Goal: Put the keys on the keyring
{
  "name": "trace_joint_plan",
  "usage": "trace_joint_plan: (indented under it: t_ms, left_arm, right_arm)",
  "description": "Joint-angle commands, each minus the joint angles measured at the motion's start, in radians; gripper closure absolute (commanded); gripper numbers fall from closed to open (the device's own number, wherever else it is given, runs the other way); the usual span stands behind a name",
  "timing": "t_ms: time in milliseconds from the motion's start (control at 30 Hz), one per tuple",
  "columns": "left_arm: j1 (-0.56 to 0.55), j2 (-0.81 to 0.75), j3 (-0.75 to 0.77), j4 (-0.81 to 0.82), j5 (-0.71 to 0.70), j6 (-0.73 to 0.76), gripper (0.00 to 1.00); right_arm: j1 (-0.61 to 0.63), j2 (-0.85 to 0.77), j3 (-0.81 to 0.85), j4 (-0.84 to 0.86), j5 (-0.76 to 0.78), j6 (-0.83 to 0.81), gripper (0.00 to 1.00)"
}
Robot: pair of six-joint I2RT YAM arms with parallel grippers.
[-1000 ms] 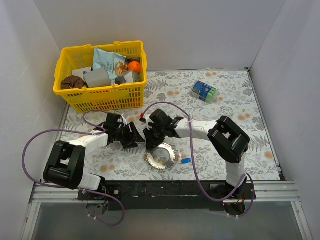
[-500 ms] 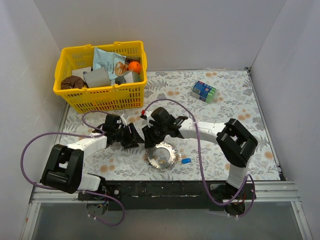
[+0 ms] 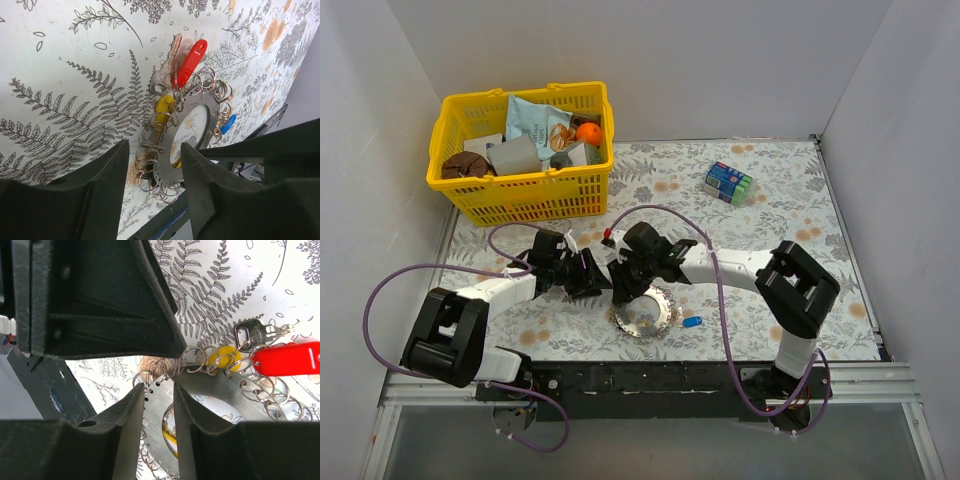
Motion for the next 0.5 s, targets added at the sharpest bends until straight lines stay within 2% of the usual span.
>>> trace_joint_plan:
  t_ms: [0, 467]
  left_arm:
    - [-0.004, -0.009, -0.006, 0.019, 0.012, -0.004, 0.56]
    - [-0.004, -0.023, -0.024, 0.018, 0.009, -0.008, 0.56]
  right_arm:
    - [0.006, 0.033, 0.031, 0.029, -0.008, 0.011, 0.63]
    - [0.006, 0.059, 0.067, 0.008, 0.039, 0.008, 0.58]
